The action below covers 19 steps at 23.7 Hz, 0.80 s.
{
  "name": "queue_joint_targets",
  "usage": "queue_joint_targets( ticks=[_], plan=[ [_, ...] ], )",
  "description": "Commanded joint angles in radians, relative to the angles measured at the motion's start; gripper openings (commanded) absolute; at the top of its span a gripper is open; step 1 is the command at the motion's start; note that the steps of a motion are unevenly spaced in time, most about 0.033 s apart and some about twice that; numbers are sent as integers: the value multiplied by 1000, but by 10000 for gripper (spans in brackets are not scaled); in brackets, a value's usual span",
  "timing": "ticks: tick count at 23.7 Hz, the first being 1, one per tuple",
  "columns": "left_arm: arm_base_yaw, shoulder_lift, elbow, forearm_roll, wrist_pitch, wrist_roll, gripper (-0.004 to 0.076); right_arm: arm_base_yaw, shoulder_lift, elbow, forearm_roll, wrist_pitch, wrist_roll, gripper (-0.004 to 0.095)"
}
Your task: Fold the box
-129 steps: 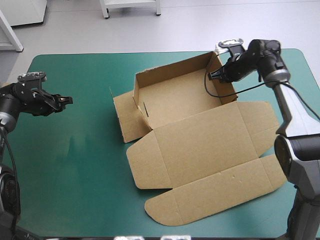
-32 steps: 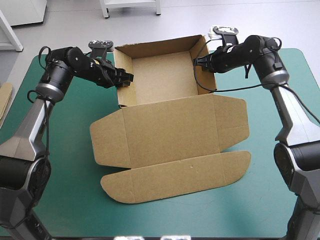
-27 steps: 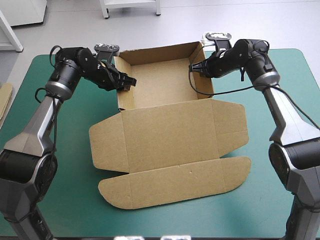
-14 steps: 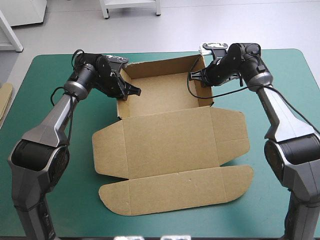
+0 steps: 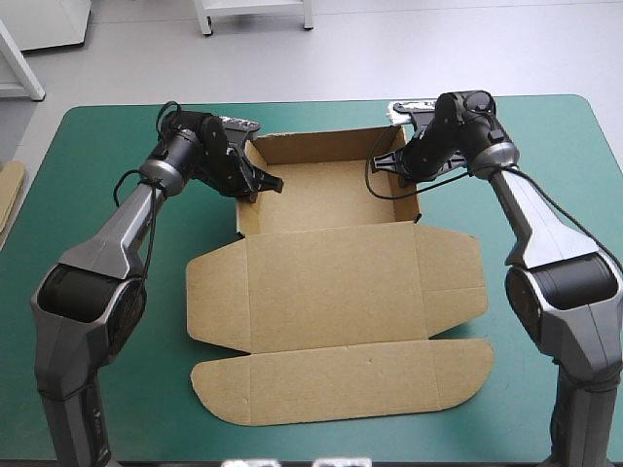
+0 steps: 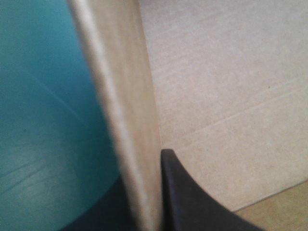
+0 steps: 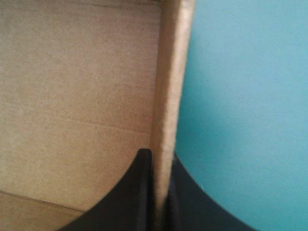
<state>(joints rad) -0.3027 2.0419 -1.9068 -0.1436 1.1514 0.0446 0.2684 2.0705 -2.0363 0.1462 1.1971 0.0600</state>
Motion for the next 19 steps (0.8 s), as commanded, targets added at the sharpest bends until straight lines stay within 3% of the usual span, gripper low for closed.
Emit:
queue_joint_targets(
  ticks=[1, 17, 19],
  plan=[
    [-13, -49, -36, -52, -78, 34, -8, 7, -47, -28, -29, 12, -32, 1],
    [-14, 23, -46, -52, -102, 28, -8, 13, 28, -30, -40, 20, -44, 1],
    [-14, 23, -66, -56, -102, 44, 29, 17, 26, -32, -47, 14, -41, 18]
  ],
)
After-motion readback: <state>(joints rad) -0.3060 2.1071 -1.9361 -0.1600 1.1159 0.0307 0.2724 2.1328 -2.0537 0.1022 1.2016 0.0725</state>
